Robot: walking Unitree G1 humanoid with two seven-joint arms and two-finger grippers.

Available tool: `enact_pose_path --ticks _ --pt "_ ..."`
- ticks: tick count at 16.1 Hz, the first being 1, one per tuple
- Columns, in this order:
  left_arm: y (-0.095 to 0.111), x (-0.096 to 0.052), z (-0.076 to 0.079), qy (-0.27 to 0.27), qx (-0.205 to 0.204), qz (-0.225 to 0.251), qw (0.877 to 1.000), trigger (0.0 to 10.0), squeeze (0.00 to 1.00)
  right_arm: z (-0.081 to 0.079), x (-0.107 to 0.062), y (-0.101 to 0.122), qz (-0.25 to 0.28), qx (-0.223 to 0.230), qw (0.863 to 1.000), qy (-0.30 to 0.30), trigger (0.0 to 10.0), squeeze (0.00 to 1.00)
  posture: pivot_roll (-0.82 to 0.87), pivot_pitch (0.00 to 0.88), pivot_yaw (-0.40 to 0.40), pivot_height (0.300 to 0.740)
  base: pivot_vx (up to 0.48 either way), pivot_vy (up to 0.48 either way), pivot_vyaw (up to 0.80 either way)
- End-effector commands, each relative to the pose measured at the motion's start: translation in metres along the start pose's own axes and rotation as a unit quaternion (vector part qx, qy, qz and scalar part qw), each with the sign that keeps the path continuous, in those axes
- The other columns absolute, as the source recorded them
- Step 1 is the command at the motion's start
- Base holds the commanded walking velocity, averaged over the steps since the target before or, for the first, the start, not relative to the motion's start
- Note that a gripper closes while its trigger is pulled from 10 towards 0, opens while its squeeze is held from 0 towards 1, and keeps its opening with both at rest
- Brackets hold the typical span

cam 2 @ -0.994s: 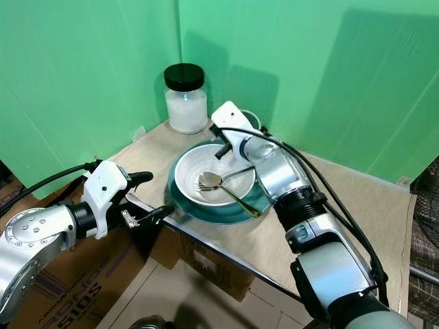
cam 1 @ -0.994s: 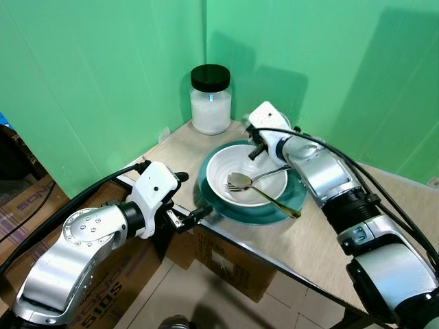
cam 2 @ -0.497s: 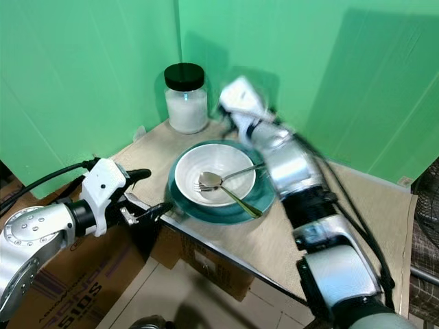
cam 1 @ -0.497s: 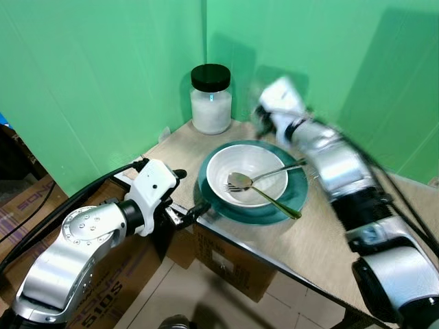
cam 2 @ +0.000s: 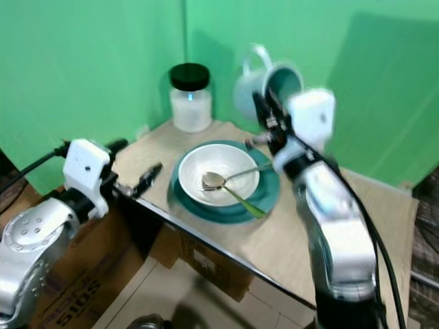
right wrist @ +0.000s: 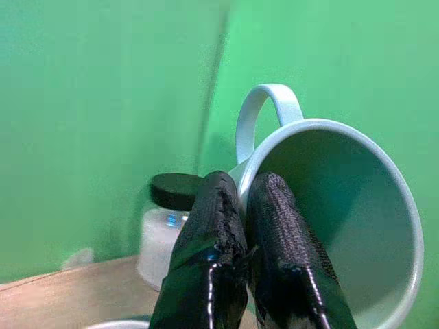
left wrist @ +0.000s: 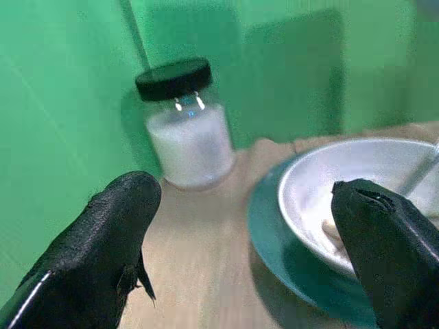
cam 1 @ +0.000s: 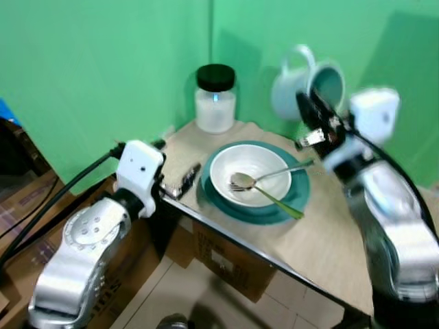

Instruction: Setting the table

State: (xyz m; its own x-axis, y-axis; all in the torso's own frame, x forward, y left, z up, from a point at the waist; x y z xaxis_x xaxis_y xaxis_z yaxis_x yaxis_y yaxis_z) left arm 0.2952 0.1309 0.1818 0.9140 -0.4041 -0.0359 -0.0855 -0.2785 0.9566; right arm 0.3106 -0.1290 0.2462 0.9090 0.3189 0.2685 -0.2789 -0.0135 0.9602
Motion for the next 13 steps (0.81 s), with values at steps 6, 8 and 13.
enact_pose_path --ticks 6,8,13 --pt "0.013 0.009 -0.002 0.049 -0.012 0.021 0.998 10.0 0.0 0.02 -0.016 0.005 0.001 -0.005 0.994 -0.109 10.0 0.0 0.12 0.0 -0.034 0.74 0.0 0.0 -0.27" --pt "0.017 0.009 -0.012 0.069 -0.005 0.024 0.997 10.0 0.0 0.024 -0.013 0.005 0.0 -0.001 0.994 -0.109 10.0 0.0 0.13 0.0 -0.036 0.74 0.0 0.0 -0.8" --pt "0.021 0.008 -0.018 0.072 0.002 0.024 0.997 10.0 0.0 0.034 -0.02 -0.007 -0.021 0.033 0.986 -0.164 10.0 0.0 0.12 0.0 -0.023 0.74 0.0 0.0 -0.8"
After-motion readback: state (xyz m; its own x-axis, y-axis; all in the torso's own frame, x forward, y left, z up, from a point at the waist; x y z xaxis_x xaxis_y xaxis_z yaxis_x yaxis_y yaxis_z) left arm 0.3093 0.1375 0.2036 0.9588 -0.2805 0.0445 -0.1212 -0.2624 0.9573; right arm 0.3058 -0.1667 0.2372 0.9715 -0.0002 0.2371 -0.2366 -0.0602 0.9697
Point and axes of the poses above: a point about 5 cm out from each wrist's last joint towards the gripper, its own x axis pointing out of the wrist towards the gripper, its own y axis along the axis of the wrist's last joint, z = x × y, the point moved 5 cm from there along x, pointing out of the wrist towards the gripper, and after that the axes turned 3 degrees about x, right-handed, at the moved point
